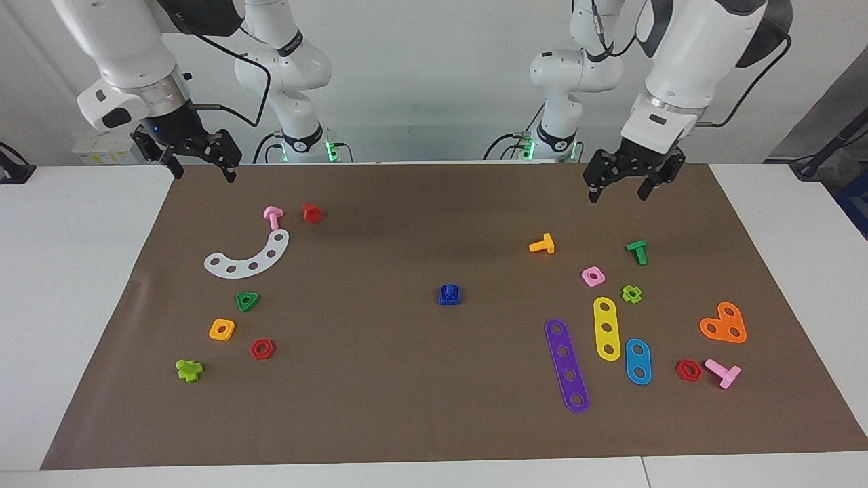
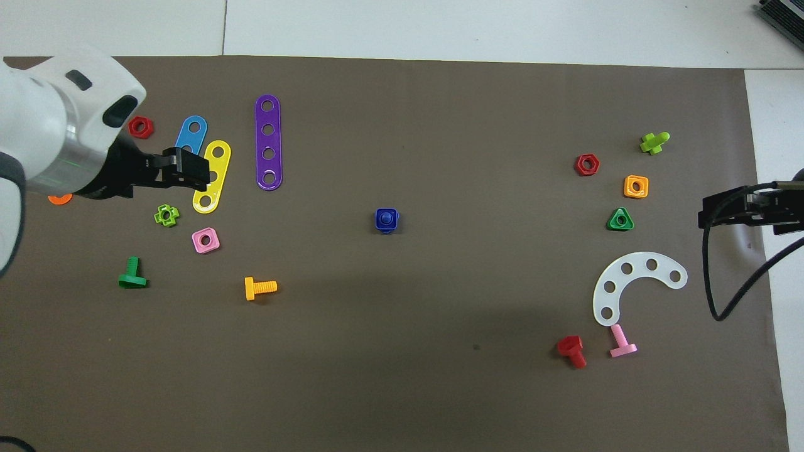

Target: Unscrew and place screws in storage area

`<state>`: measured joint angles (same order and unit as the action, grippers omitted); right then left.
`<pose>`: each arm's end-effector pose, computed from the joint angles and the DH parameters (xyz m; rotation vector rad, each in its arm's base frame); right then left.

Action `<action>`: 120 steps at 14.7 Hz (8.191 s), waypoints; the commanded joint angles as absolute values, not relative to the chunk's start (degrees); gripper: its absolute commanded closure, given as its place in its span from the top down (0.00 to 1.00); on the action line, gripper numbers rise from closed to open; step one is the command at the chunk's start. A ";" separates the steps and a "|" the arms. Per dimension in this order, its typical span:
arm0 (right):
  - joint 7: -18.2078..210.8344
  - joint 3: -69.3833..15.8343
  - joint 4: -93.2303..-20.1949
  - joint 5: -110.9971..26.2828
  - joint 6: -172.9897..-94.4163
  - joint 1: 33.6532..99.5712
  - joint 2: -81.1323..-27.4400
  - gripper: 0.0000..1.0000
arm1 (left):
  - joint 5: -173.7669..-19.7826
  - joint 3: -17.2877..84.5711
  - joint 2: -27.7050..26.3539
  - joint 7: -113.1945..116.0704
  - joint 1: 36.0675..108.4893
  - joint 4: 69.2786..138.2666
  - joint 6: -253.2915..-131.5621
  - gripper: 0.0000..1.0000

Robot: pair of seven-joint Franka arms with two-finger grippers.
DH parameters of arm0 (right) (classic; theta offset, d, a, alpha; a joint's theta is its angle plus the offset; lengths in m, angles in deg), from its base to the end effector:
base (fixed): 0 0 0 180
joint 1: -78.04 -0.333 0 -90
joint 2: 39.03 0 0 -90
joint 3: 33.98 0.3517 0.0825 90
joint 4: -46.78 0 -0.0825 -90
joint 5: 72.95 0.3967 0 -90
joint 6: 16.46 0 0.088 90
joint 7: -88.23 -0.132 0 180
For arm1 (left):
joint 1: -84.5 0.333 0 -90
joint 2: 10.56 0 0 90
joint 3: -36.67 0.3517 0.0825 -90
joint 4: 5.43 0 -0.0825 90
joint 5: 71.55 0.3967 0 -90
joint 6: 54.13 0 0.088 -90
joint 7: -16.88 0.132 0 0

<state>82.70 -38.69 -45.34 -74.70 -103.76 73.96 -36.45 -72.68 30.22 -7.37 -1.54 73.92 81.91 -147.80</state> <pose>0.5453 -0.0112 0.6384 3.1080 -0.1683 -0.0592 0.5682 -0.1746 0.6317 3.0991 0.0392 0.0692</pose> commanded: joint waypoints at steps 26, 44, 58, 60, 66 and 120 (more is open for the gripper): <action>84.01 -38.28 -45.86 -74.26 -103.12 74.52 -35.52 1.00 | -64.79 31.22 20.82 -25.40 52.42 80.96 -179.20 0.97; 84.01 -38.28 -45.86 -74.26 -103.12 74.52 -35.52 1.00 | -65.22 30.96 21.34 -18.54 52.15 87.65 -183.16 0.98; 84.01 -38.28 -45.86 -74.26 -103.12 74.52 -35.52 1.00 | -65.57 30.17 21.17 -17.92 52.06 87.83 -181.84 0.82; 84.01 -38.28 -45.86 -74.26 -103.12 74.52 -35.52 1.00 | -65.66 29.99 21.17 -17.84 52.15 87.65 -181.22 0.79; 84.01 -38.28 -45.86 -74.26 -103.12 74.52 -35.52 1.00 | -65.75 29.81 21.17 -17.84 52.24 87.30 -180.25 0.71; 84.01 -38.28 -45.86 -74.26 -103.12 74.52 -35.52 1.00 | -68.65 29.55 21.61 -16.78 52.94 81.42 -172.62 0.40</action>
